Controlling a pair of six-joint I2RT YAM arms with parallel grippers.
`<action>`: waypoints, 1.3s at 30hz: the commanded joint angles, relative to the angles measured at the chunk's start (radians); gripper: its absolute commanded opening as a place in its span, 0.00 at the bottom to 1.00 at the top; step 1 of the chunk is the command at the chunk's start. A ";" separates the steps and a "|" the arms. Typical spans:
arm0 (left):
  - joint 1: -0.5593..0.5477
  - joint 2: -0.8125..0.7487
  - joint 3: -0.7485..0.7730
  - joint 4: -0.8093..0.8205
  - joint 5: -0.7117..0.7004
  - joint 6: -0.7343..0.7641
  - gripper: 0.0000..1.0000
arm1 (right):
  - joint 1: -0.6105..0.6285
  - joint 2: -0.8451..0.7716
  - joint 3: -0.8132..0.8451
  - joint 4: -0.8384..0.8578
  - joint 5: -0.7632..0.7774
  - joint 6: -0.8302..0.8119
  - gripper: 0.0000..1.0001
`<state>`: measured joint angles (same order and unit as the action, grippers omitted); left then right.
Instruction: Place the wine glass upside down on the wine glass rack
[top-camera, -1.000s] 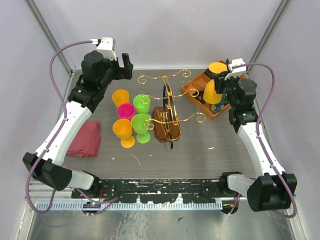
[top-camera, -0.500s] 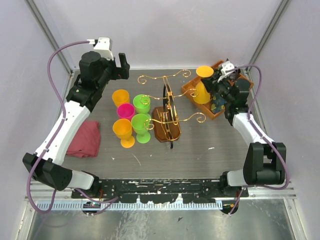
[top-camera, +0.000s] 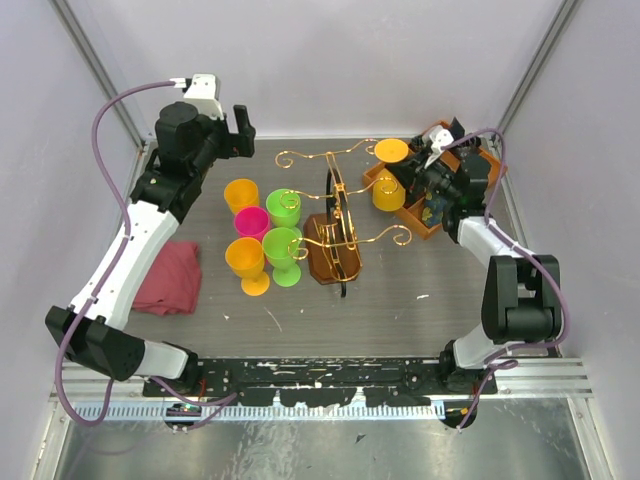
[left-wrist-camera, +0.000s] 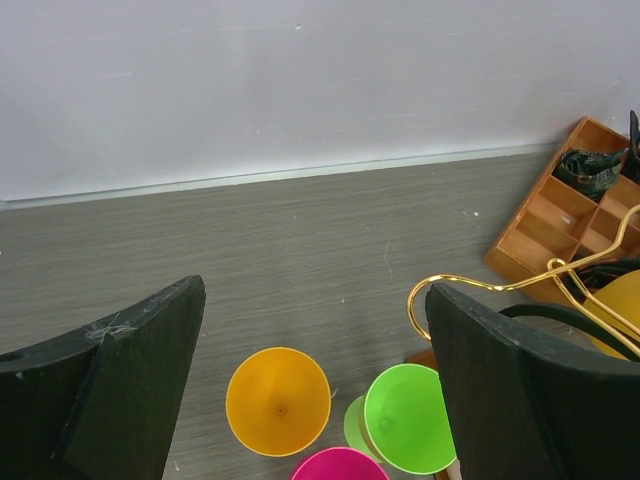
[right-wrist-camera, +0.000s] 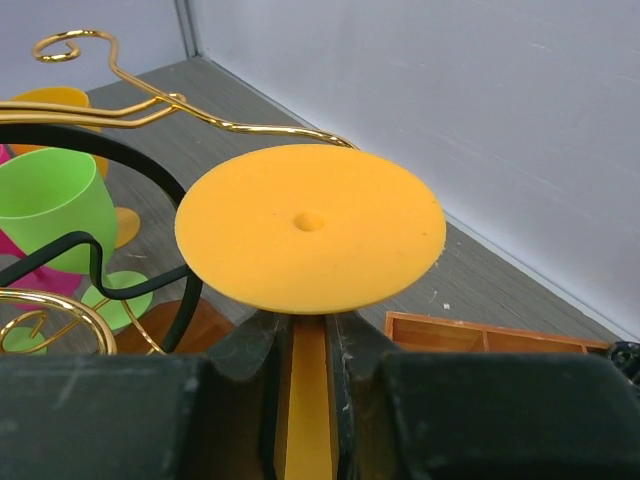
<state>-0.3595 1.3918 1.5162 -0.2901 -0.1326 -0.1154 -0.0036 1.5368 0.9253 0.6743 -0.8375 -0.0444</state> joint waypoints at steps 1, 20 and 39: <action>0.010 -0.011 -0.009 0.022 -0.008 0.024 0.98 | 0.001 0.026 0.056 0.173 -0.068 0.047 0.01; 0.021 -0.026 -0.043 0.008 -0.048 0.054 0.98 | 0.093 0.159 0.157 0.213 -0.086 0.064 0.01; 0.030 -0.050 -0.052 -0.006 -0.063 0.074 0.98 | 0.109 0.258 0.201 0.311 0.020 0.137 0.01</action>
<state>-0.3351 1.3682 1.4715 -0.2977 -0.1802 -0.0570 0.1074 1.7863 1.0641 0.8745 -0.8745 0.0555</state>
